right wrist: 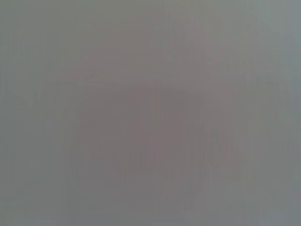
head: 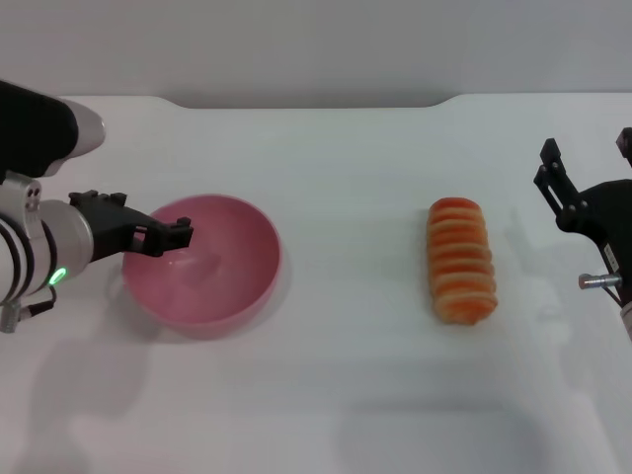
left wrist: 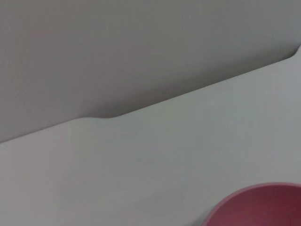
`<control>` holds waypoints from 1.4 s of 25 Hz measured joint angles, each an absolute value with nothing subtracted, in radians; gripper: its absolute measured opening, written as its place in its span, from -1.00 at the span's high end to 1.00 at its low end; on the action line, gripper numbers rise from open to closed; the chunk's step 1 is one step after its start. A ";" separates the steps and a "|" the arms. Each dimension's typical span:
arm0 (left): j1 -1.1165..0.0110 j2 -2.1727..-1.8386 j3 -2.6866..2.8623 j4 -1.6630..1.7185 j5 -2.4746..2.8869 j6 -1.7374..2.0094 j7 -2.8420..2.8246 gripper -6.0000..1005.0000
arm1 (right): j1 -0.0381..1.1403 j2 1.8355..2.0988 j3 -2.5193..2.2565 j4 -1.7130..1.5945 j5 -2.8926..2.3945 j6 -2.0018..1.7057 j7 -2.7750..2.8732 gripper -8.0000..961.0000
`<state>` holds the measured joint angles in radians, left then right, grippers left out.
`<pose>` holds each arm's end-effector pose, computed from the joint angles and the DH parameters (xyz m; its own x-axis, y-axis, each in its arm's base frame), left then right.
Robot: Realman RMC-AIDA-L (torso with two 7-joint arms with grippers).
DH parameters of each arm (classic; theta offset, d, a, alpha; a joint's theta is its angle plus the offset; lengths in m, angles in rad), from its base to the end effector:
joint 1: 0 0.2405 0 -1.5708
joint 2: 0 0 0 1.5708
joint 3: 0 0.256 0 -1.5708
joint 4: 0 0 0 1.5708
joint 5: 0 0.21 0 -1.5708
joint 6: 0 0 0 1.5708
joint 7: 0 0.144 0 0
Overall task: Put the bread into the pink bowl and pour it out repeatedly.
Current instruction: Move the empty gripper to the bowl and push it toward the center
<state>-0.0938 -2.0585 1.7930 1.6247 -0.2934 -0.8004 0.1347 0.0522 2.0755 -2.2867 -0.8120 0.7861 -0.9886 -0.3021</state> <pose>-0.2232 0.3231 -0.0050 0.7477 0.6042 0.2755 0.5716 -0.3744 -0.7301 0.2763 0.2731 -0.0476 0.7316 0.0672 -0.6784 -0.6682 -0.1270 -0.7331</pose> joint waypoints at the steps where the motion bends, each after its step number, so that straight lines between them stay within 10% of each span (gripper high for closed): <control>1: -0.094 -2.059 1.790 1.619 -0.294 -0.800 0.134 -0.67 | 0.052 2.075 -2.287 -0.812 0.786 -0.988 -0.302 -0.60; 35: -0.135 -2.058 1.775 1.506 -0.313 -0.849 0.080 -0.66 | 0.045 2.075 -2.286 -0.825 0.783 -0.986 -0.311 -0.54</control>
<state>-0.1352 -2.0578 1.7751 1.5055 -0.3125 -0.8493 0.0804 0.0450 2.0755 -2.2860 -0.8251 0.7829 -0.9863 -0.3112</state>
